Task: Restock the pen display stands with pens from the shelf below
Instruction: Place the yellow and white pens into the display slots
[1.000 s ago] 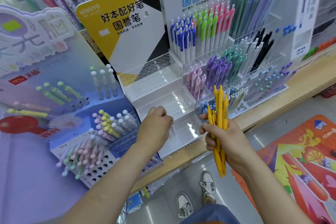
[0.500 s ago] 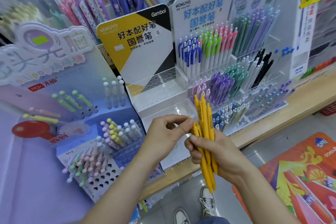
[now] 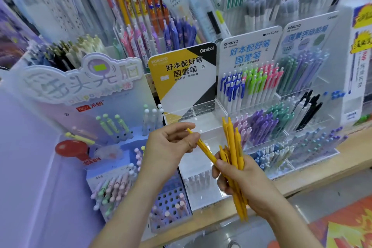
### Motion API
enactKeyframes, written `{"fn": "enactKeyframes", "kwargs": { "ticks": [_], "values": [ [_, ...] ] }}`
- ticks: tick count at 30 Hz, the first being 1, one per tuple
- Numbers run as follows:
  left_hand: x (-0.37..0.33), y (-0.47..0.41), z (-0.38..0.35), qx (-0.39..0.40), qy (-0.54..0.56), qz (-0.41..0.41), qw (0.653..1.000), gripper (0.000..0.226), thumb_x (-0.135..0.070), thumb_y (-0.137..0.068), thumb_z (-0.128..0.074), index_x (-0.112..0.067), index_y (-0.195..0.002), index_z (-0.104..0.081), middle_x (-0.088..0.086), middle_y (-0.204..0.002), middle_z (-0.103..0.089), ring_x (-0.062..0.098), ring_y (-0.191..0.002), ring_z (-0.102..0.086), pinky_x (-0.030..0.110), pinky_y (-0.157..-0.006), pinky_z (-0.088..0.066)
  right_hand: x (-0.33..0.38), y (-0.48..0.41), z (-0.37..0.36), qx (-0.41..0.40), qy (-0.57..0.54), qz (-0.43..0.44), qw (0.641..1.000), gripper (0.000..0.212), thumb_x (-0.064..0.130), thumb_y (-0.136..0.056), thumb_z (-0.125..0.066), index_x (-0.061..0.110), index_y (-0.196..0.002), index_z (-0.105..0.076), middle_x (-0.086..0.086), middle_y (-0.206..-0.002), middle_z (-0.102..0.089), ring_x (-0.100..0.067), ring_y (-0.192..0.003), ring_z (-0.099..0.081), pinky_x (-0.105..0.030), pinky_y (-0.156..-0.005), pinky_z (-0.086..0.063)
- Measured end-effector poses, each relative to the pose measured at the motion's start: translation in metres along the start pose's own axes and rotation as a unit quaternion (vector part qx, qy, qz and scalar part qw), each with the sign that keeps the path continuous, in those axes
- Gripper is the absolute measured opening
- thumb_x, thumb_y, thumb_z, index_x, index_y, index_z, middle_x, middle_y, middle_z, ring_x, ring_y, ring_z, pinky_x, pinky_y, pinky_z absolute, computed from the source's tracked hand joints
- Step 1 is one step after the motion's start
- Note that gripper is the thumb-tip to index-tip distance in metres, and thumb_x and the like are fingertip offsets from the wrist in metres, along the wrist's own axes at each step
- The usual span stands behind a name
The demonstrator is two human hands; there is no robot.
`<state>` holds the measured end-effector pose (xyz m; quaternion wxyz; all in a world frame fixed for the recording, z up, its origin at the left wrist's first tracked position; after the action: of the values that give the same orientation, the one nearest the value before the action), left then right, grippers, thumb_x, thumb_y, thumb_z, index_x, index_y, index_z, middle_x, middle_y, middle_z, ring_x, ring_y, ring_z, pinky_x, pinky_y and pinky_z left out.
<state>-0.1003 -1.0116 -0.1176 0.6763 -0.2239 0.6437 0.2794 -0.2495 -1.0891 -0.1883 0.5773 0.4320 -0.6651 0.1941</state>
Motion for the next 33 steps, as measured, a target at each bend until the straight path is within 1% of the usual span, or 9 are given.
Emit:
{"fn": "enactKeyframes", "kwargs": {
  "ticks": [4, 7, 10, 13, 17, 20, 21, 29, 33],
  "values": [
    [-0.021, -0.001, 0.009, -0.014, -0.051, -0.028, 0.998, 0.023, -0.005, -0.072, -0.080, -0.020, -0.089, -0.075, -0.005, -0.071, -0.071, 0.008, -0.070, -0.068, 0.015, -0.066, -0.052, 0.017, -0.009, -0.010, -0.033, 0.056, 0.061, 0.996, 0.004, 0.012, -0.097, -0.057, 0.010, -0.095, -0.060, -0.007, -0.079, -0.067, -0.019, -0.064, -0.061, -0.027, -0.051, -0.042],
    [-0.053, -0.008, 0.027, -0.082, -0.074, -0.101, 0.989, 0.027, -0.003, -0.073, -0.079, -0.023, -0.091, -0.072, -0.004, -0.075, -0.074, 0.008, -0.075, -0.070, 0.017, -0.069, -0.053, 0.028, -0.019, -0.013, -0.066, 0.080, 0.077, 0.992, 0.004, 0.014, -0.097, -0.057, 0.013, -0.099, -0.060, -0.004, -0.085, -0.071, -0.017, -0.069, -0.067, -0.027, -0.051, -0.044],
    [-0.091, -0.020, 0.051, -0.157, -0.118, -0.199, 0.960, 0.032, -0.005, -0.076, -0.078, -0.033, -0.089, -0.069, -0.011, -0.076, -0.073, 0.005, -0.077, -0.070, 0.016, -0.075, -0.054, 0.033, -0.029, -0.004, -0.107, 0.063, 0.075, 0.989, 0.005, 0.012, -0.097, -0.056, 0.009, -0.098, -0.060, -0.005, -0.084, -0.069, -0.017, -0.064, -0.064, -0.026, -0.048, -0.041],
    [-0.106, -0.036, 0.053, -0.150, -0.244, -0.253, 0.924, 0.029, -0.008, -0.078, -0.076, -0.035, -0.088, -0.070, -0.016, -0.075, -0.070, -0.005, -0.070, -0.063, 0.009, -0.073, -0.049, 0.037, -0.033, 0.003, -0.118, 0.046, 0.072, 0.989, 0.005, 0.010, -0.097, -0.056, 0.007, -0.098, -0.060, -0.007, -0.080, -0.067, -0.018, -0.060, -0.059, -0.027, -0.047, -0.040],
    [-0.090, -0.061, 0.046, -0.126, -0.368, -0.263, 0.883, 0.026, -0.010, -0.082, -0.073, -0.015, -0.107, -0.073, -0.007, -0.078, -0.070, 0.004, -0.067, -0.056, 0.024, -0.074, -0.050, 0.039, -0.038, 0.003, -0.105, 0.045, 0.073, 0.991, 0.005, 0.008, -0.096, -0.056, 0.007, -0.099, -0.061, -0.007, -0.077, -0.067, -0.018, -0.060, -0.057, -0.027, -0.047, -0.040],
    [-0.077, -0.071, 0.041, -0.107, -0.415, -0.282, 0.858, 0.029, -0.010, -0.081, -0.074, -0.014, -0.110, -0.072, -0.007, -0.080, -0.068, 0.000, -0.065, -0.049, 0.008, -0.065, -0.039, 0.039, -0.040, 0.004, -0.097, 0.042, 0.072, 0.992, 0.006, 0.007, -0.096, -0.056, 0.006, -0.099, -0.061, -0.006, -0.075, -0.066, -0.018, -0.061, -0.057, -0.027, -0.048, -0.042],
    [-0.073, -0.074, 0.039, -0.103, -0.426, -0.280, 0.854, 0.028, -0.011, -0.081, -0.074, -0.014, -0.109, -0.073, -0.006, -0.080, -0.069, 0.001, -0.064, -0.048, 0.008, -0.062, -0.036, 0.039, -0.041, 0.005, -0.095, 0.039, 0.071, 0.992, 0.006, 0.007, -0.096, -0.056, 0.005, -0.099, -0.061, -0.006, -0.074, -0.066, -0.018, -0.061, -0.057, -0.028, -0.049, -0.042],
    [-0.060, -0.090, 0.042, -0.116, -0.427, -0.226, 0.868, 0.024, -0.015, -0.083, -0.073, -0.016, -0.108, -0.071, -0.009, -0.081, -0.065, 0.015, -0.074, -0.063, 0.031, -0.077, -0.052, 0.038, -0.046, 0.009, -0.076, 0.021, 0.057, 0.995, 0.007, 0.008, -0.096, -0.056, 0.004, -0.099, -0.061, -0.008, -0.072, -0.063, -0.020, -0.061, -0.055, -0.028, -0.048, -0.041],
    [-0.056, -0.099, 0.048, -0.122, -0.423, -0.207, 0.874, 0.024, -0.014, -0.082, -0.074, -0.015, -0.105, -0.071, -0.003, -0.086, -0.069, 0.017, -0.082, -0.066, 0.035, -0.084, -0.053, 0.038, -0.049, 0.009, -0.063, 0.014, 0.053, 0.996, 0.007, 0.008, -0.097, -0.056, 0.005, -0.099, -0.062, -0.009, -0.072, -0.062, -0.020, -0.061, -0.055, -0.027, -0.049, -0.041]
  ]
}}
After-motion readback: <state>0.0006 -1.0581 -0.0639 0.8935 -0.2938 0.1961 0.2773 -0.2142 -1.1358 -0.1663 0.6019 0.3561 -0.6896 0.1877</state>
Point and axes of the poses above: each hand's wrist, its own y-axis away from the middle knuckle, its own z-axis out of the back of the hand, x = y × z, the point moved 6 cm from there along -y, towards the middle knuckle
